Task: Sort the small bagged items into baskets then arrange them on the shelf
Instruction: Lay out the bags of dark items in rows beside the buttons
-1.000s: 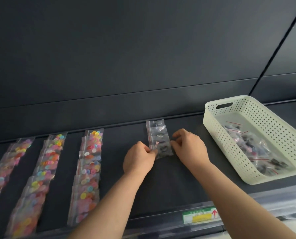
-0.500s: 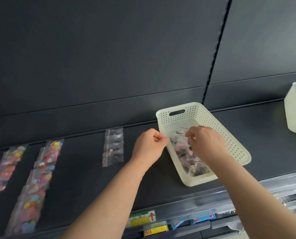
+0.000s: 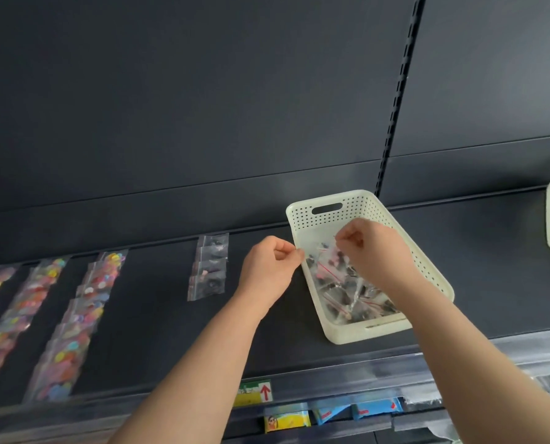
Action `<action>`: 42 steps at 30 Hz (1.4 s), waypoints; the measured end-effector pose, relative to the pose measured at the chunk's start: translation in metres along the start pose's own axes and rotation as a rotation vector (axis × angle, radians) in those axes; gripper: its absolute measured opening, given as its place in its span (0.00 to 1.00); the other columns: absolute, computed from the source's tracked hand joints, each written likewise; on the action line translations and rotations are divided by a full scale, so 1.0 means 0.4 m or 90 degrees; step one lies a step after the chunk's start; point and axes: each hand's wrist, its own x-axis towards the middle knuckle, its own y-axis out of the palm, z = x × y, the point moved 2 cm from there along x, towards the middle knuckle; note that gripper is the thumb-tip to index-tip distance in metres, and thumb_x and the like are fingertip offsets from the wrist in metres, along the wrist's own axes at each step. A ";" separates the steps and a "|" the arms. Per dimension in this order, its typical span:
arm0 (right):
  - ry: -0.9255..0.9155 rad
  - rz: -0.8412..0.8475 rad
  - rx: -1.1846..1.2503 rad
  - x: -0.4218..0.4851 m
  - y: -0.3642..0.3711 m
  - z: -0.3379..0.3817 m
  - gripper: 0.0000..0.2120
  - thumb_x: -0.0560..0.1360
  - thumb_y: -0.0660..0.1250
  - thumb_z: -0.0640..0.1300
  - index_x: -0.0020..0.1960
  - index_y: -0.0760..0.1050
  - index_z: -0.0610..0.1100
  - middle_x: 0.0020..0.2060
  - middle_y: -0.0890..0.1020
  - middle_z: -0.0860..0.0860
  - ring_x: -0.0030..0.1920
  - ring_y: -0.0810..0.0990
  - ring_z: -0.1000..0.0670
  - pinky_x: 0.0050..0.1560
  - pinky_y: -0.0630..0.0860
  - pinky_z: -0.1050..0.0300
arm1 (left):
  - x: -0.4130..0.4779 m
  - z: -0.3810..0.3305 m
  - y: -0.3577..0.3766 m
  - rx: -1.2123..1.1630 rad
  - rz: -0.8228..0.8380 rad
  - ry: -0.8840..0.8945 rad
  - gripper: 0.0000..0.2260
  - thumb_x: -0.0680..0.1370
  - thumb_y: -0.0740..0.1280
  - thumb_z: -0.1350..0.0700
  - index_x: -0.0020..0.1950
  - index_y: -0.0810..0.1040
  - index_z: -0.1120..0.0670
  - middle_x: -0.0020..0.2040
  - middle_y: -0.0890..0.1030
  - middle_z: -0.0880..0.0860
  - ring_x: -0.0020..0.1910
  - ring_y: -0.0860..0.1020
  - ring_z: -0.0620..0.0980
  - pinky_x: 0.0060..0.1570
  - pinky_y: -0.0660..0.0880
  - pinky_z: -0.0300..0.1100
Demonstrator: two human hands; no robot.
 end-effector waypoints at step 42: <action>0.148 0.179 0.192 -0.111 0.407 0.264 0.12 0.71 0.70 0.44 0.53 0.77 0.52 0.38 0.83 0.56 0.42 0.80 0.56 0.44 0.77 0.57 | -0.016 0.336 -0.325 0.133 -0.045 -0.163 0.08 0.78 0.68 0.53 0.41 0.83 0.53 0.39 0.84 0.53 0.36 0.78 0.50 0.38 0.73 0.41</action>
